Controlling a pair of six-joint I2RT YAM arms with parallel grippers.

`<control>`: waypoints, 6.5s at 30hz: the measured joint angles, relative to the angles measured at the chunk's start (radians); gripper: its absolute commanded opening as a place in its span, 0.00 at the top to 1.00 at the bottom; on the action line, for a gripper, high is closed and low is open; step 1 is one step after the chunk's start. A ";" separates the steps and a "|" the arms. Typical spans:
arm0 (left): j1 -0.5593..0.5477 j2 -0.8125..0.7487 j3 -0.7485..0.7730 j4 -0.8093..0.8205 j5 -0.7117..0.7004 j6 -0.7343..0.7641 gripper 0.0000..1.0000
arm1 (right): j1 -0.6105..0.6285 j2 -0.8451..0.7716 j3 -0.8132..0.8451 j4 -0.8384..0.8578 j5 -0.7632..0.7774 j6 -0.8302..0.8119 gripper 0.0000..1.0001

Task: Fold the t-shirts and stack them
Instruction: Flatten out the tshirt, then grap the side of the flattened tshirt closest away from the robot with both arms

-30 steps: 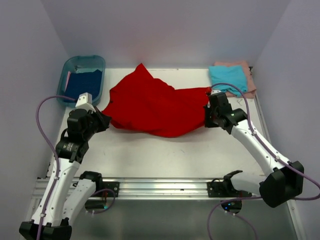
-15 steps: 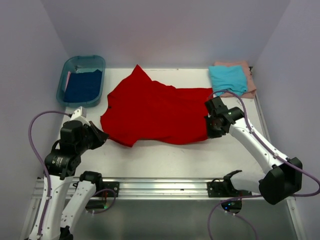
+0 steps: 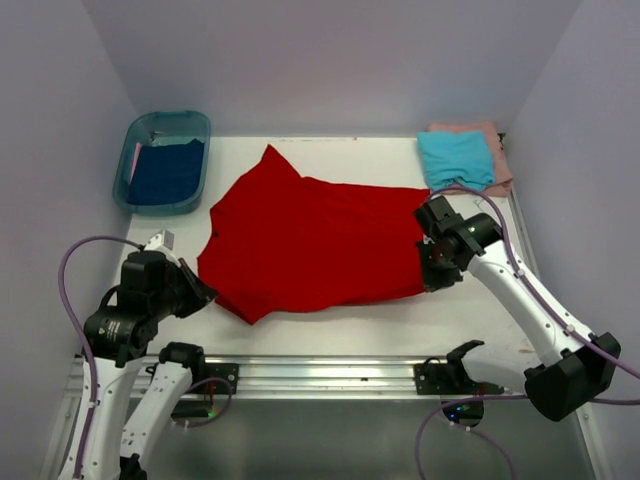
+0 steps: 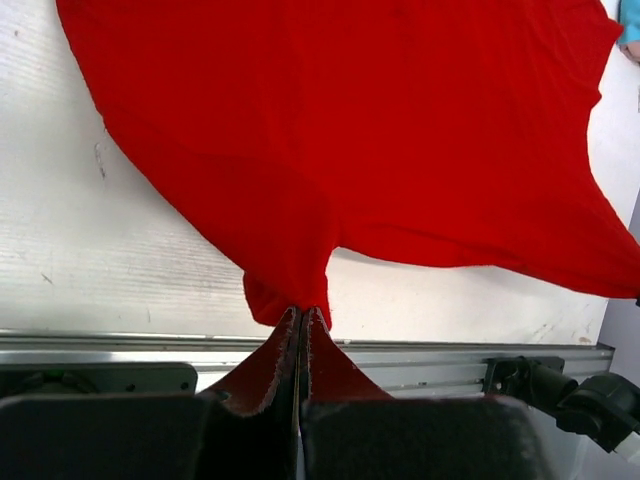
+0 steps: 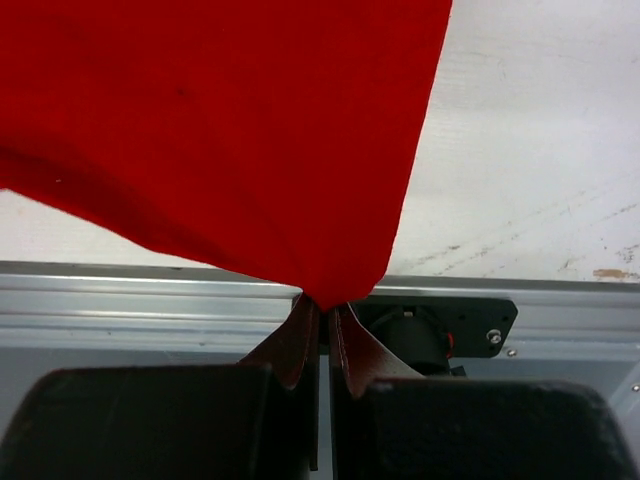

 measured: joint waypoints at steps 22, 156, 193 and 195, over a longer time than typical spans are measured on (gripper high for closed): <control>0.000 0.261 0.033 0.577 -0.104 0.056 0.16 | -0.058 0.128 0.174 0.232 0.247 -0.045 0.99; -0.099 0.274 -0.475 0.494 -0.461 -0.317 0.54 | -0.230 -0.136 -0.315 0.822 -0.334 0.016 0.09; -0.103 0.087 -0.458 0.589 -0.193 -0.308 1.00 | -0.227 -0.163 -0.378 0.692 -0.051 0.104 0.08; -0.103 0.087 -0.421 0.588 -0.186 -0.307 1.00 | -0.227 -0.169 -0.402 0.663 0.008 0.148 0.11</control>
